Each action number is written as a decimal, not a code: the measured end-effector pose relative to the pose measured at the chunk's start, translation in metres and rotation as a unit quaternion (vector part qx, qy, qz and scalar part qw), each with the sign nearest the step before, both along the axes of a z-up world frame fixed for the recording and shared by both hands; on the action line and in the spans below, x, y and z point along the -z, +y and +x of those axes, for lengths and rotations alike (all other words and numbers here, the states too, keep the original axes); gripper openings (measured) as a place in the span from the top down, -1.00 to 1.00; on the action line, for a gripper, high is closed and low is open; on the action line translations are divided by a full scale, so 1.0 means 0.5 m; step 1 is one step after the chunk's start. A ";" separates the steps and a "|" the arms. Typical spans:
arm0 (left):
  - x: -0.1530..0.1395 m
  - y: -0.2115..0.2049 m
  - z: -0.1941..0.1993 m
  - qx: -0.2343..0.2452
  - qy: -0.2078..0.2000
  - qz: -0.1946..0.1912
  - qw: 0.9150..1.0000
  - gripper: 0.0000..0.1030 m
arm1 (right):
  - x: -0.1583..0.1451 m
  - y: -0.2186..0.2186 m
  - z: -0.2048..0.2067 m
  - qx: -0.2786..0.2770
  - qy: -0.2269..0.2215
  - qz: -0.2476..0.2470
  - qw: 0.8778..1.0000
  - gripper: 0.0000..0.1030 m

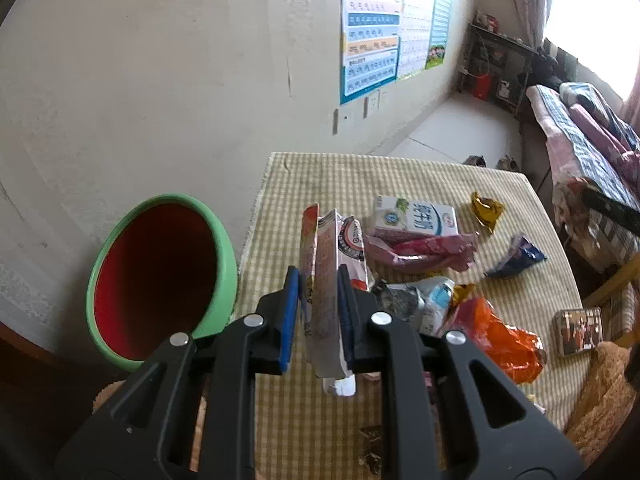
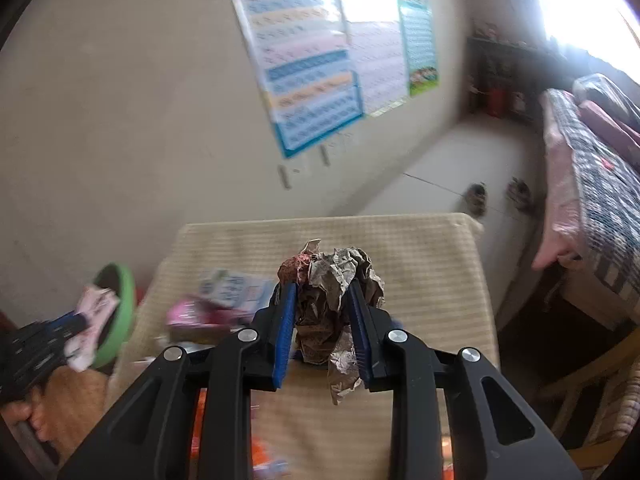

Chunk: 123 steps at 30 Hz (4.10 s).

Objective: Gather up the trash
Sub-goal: 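Carry both held items over the green-rimmed red bin, then open both tools to drop the items into the bin, then grasp the pink paper wrapper with the left tool while the right tool grasps the blue wrapper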

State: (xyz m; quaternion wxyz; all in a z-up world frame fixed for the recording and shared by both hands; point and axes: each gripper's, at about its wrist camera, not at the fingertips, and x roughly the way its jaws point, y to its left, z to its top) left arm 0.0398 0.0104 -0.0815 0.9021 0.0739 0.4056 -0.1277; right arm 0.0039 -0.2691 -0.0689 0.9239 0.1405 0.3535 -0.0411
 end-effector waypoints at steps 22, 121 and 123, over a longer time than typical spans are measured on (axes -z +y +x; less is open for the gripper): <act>-0.006 0.284 0.066 -0.139 -0.022 -0.010 0.990 0.64 | -0.009 0.401 0.134 -0.188 0.033 0.036 0.981 0.48; 0.064 0.014 0.032 0.016 0.088 -0.024 0.996 0.09 | 0.066 0.164 -0.034 -0.042 0.044 0.059 0.996 -0.17; 0.083 -0.016 0.029 0.029 0.104 -0.017 0.994 0.09 | 0.070 0.143 -0.044 -0.033 0.042 0.067 0.996 -0.17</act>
